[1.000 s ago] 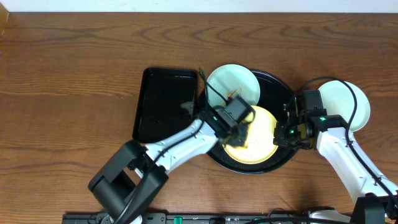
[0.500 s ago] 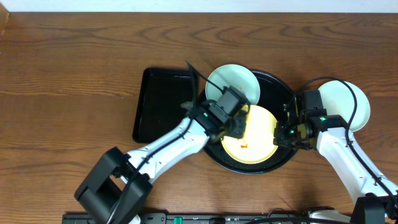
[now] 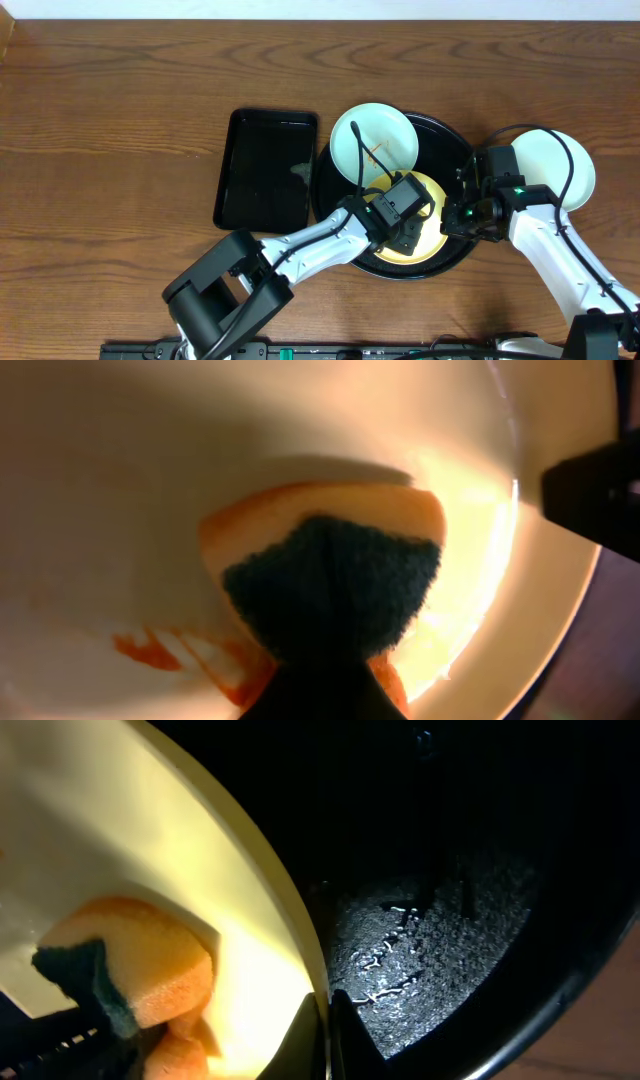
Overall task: Clean dirty plates on tray and stack at the side
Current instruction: 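Move the sponge onto the yellow plate with the left gripper, then scrub the yellow plate with the sponge while right gripper holds its rim, then return the sponge to the black rectangular tray with the left gripper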
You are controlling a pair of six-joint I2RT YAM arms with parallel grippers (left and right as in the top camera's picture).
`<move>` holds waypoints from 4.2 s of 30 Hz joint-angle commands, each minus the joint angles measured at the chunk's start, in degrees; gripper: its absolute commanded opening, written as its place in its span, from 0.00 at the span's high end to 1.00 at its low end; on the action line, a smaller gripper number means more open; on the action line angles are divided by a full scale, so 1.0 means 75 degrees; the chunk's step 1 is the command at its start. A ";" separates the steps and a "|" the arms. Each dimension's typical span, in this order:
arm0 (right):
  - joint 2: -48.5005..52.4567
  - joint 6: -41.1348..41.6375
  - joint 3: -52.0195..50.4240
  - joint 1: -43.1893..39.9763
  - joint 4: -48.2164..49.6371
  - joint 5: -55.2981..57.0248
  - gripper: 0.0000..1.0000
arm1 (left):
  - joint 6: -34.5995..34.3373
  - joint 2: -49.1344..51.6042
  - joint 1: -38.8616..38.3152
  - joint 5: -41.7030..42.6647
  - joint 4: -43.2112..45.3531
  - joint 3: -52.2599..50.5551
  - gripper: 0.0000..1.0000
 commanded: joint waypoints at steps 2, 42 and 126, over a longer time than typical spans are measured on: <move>0.0015 0.0102 0.0038 0.0117 -0.0082 -0.0134 0.99 | 0.0154 0.0265 0.0210 -0.1513 -0.0172 0.0061 0.92; 0.1460 -0.0210 0.0035 0.0265 0.3162 -0.2060 0.74 | 0.0157 0.0259 0.1247 -0.1387 -0.0315 0.0061 0.92; 0.1967 -0.0015 0.0102 0.0758 0.3077 -0.1332 0.99 | 0.0274 -0.1122 0.3835 -0.1886 -0.0321 0.0093 0.92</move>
